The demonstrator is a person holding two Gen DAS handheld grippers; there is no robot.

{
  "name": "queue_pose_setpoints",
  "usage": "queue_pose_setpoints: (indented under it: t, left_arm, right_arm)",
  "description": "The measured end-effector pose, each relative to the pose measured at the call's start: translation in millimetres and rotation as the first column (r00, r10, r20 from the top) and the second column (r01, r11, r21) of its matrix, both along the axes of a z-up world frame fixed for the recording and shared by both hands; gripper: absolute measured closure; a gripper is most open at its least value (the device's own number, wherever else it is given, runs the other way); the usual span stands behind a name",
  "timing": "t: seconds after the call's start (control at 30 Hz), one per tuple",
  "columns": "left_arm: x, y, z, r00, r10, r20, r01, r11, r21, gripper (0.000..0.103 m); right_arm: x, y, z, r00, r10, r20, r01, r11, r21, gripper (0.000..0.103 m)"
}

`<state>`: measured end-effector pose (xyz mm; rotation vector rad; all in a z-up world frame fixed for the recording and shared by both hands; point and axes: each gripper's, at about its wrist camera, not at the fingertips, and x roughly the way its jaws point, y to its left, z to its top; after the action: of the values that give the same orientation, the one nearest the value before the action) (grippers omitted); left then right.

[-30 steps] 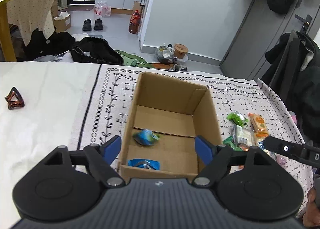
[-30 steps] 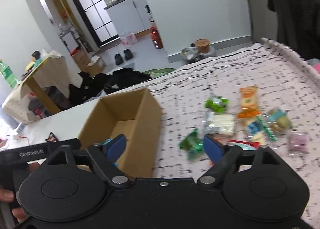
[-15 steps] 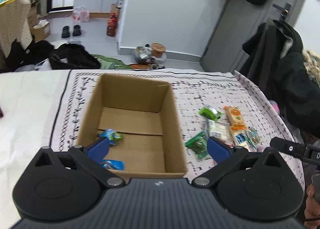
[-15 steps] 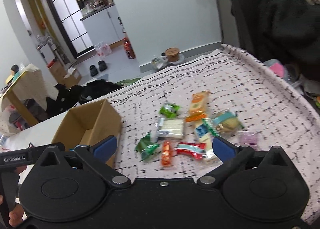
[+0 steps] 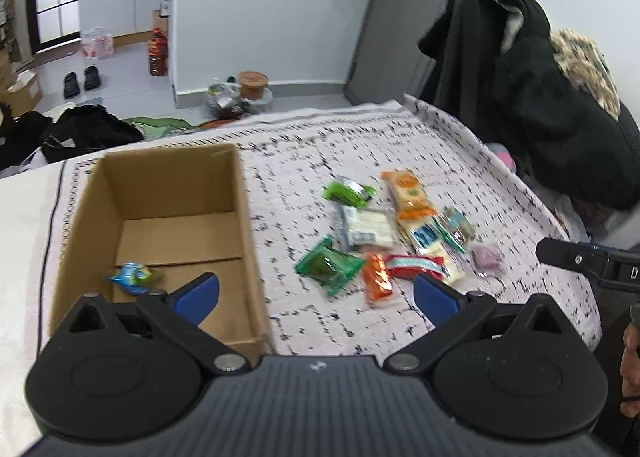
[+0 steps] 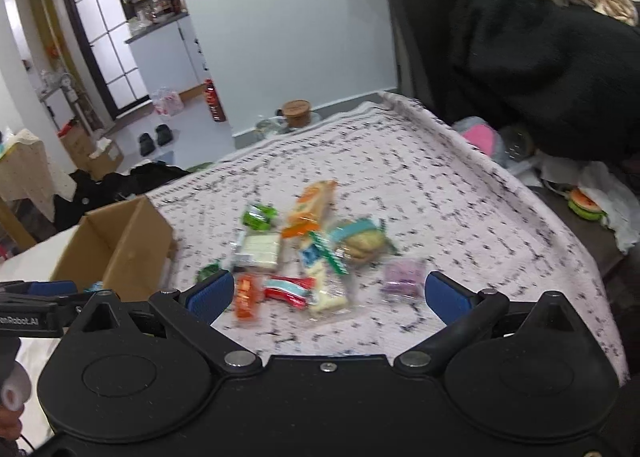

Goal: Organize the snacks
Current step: 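Move the left gripper to the clear bar packet and grasp it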

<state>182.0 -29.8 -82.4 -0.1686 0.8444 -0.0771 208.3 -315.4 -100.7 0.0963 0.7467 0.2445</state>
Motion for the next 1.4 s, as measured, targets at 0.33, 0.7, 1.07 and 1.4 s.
queue_pose_setpoints:
  t: [0.33,0.7,1.07,1.4]
  left_arm:
    - [7.8,-36.2,-19.6,0.997,-0.065,-0.049,0.065,0.998,0.001,0.000]
    - [11.4,-67.4,-52.3,0.988,-0.096,-0.123,0.095,0.995,-0.014,0.003]
    - [15.3,-102.8,-79.7,0.976,-0.141,-0.163,0.151,0.987,0.047,0.013]
    - [27.0,-120.1,-108.1,0.956,-0.155,-0.250,0.181,0.980,0.084,0.038]
  right_arm:
    - [1.8,-23.6,-20.0,0.997,-0.023,-0.067,0.024,1.000,0.018,0.000]
    - [1.7,-34.7,-40.9,0.993,-0.017,-0.117,0.018,1.000,0.004,0.000]
    - [1.0,-41.7,-56.5,0.991,-0.024,-0.130,0.021,1.000,-0.021,0.001]
    - [13.5,-47.6,-65.7,0.990,-0.043,-0.132,0.044,0.999,0.006,0.001]
